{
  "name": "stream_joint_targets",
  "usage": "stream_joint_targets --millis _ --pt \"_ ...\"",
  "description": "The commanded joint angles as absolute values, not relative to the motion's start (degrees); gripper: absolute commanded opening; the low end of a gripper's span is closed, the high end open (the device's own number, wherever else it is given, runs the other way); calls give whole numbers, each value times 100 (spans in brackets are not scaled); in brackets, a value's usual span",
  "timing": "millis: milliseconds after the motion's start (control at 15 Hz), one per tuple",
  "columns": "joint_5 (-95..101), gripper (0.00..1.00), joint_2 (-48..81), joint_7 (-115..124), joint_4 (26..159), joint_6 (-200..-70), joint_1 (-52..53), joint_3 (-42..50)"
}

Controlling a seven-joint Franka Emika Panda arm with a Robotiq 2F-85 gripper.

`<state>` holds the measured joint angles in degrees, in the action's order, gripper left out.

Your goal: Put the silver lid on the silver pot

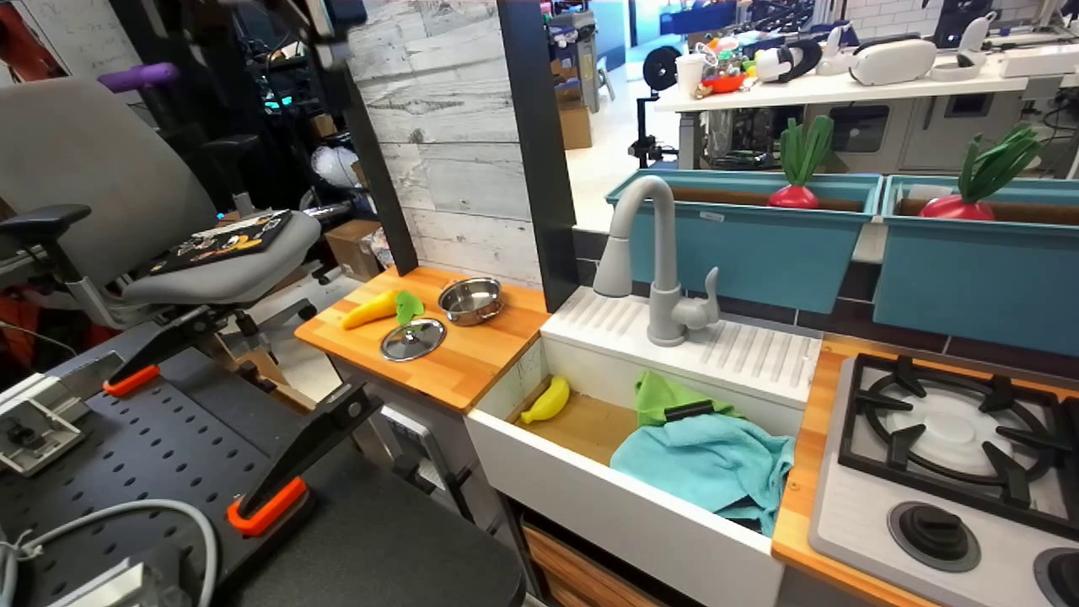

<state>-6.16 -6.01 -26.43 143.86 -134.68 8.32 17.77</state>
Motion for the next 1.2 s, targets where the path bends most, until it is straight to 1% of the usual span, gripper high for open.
stream_joint_targets --millis 0,267,600,667,733,867,1133 --pt "-978 100 894 -2520 13597 -13822 459 1185" --pt "-712 100 2259 -2001 12756 -14063 84 606" --pt "-64 100 3491 -1304 11833 -13968 74 337" --pt "48 100 3619 -1271 11662 -13718 65 291" --pt "-4 100 3306 -1333 12082 -13998 -60 223" --pt "56 100 3578 -1255 11845 -13936 -36 182" --pt "56 100 3641 -1255 11728 -13879 -38 179"
